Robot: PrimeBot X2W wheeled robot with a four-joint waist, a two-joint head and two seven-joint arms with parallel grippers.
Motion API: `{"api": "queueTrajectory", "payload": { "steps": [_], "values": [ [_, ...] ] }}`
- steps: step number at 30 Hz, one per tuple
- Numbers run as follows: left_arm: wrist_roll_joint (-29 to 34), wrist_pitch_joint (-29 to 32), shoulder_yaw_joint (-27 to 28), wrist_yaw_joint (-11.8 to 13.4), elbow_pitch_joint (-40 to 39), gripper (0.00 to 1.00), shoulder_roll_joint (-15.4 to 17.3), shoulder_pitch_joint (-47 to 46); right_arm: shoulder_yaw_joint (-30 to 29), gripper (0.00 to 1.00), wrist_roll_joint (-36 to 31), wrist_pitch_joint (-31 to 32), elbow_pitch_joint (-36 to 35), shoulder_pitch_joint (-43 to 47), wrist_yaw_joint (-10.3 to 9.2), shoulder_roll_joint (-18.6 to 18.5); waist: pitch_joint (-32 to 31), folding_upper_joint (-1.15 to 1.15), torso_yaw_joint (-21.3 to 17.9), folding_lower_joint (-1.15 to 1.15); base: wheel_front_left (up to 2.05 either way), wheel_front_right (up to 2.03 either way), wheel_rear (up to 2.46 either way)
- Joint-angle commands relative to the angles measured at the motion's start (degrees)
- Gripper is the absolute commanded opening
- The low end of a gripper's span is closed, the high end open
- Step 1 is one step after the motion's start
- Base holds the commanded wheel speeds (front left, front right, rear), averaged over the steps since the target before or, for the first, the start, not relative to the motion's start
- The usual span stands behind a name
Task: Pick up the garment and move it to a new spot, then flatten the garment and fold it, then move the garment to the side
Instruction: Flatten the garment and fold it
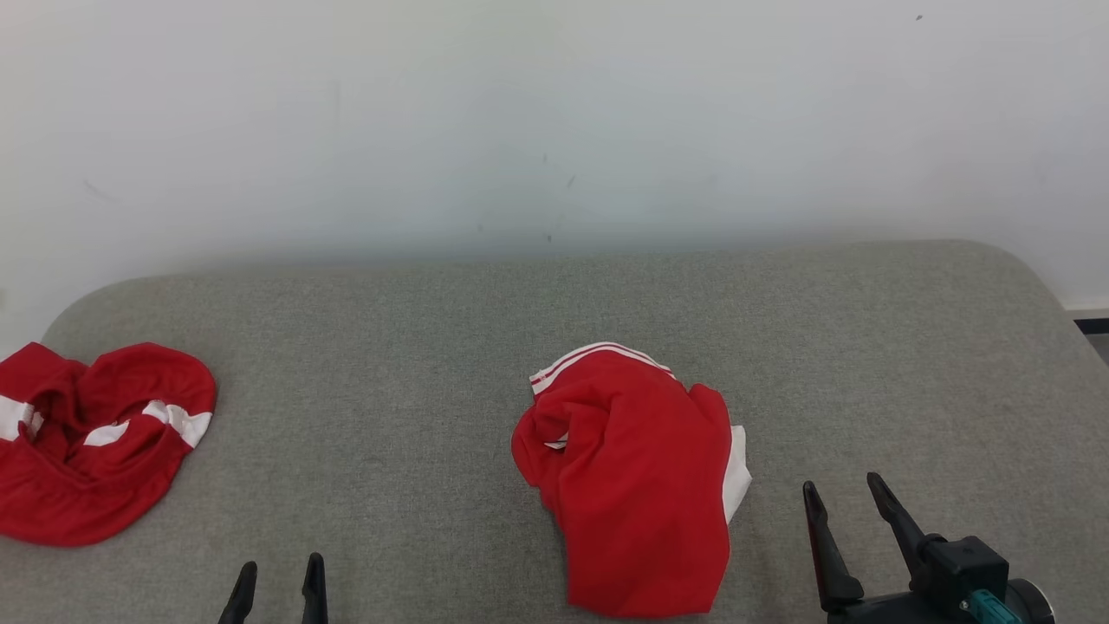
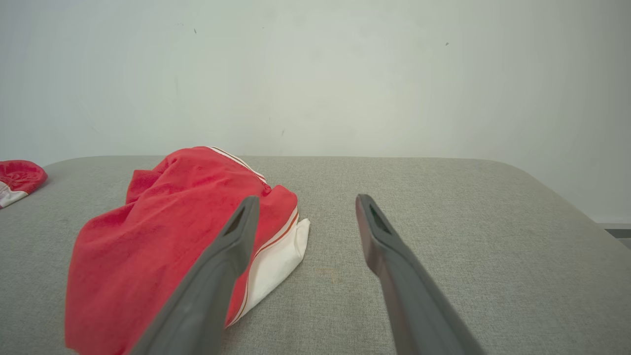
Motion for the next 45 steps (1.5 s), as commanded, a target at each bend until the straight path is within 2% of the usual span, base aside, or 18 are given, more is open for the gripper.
{"api": "queueTrajectory", "payload": {
  "steps": [1,19,26,28,35,45],
  "values": [
    [0.3,-0.1,0.2,-0.1,0.0,1.0,-0.2,-0.7,0.1,1.0,-0.1,-0.1,0.2,0.4,0.03,0.2,0.0,0.0,0.0,0.0,0.0,0.0,0.0],
    [1.4,0.5,-0.7,0.5,0.4,1.0,-0.1,-1.8,1.0,1.0,0.4,-0.7,1.0,-0.1,0.03,0.8,0.6,0.0,-0.5,0.0,0.0,0.0,0.0],
    [1.1,3.8,-2.5,-0.2,0.9,1.0,0.3,-5.6,2.0,1.0,0.7,-0.9,1.3,0.1,0.03,1.2,0.9,0.0,-1.9,0.0,0.0,0.0,0.0],
    [0.7,6.6,-3.1,-0.5,1.8,1.0,0.6,-8.2,2.5,1.0,0.9,-1.0,1.4,-0.2,0.03,1.2,1.1,0.0,-2.6,0.0,0.0,0.0,0.0],
    [-2.2,16.8,-5.1,-2.0,9.6,1.0,0.8,-21.8,5.0,1.0,1.4,-1.0,1.7,-1.2,0.03,1.4,2.9,0.0,-7.0,0.0,0.0,0.0,0.0],
    [-6.2,21.7,-5.3,-3.5,27.2,1.0,3.6,-37.5,10.3,1.0,2.6,-0.8,2.0,-4.8,0.03,1.4,9.1,0.0,-17.2,0.0,0.0,0.0,0.0]
  ]
}}
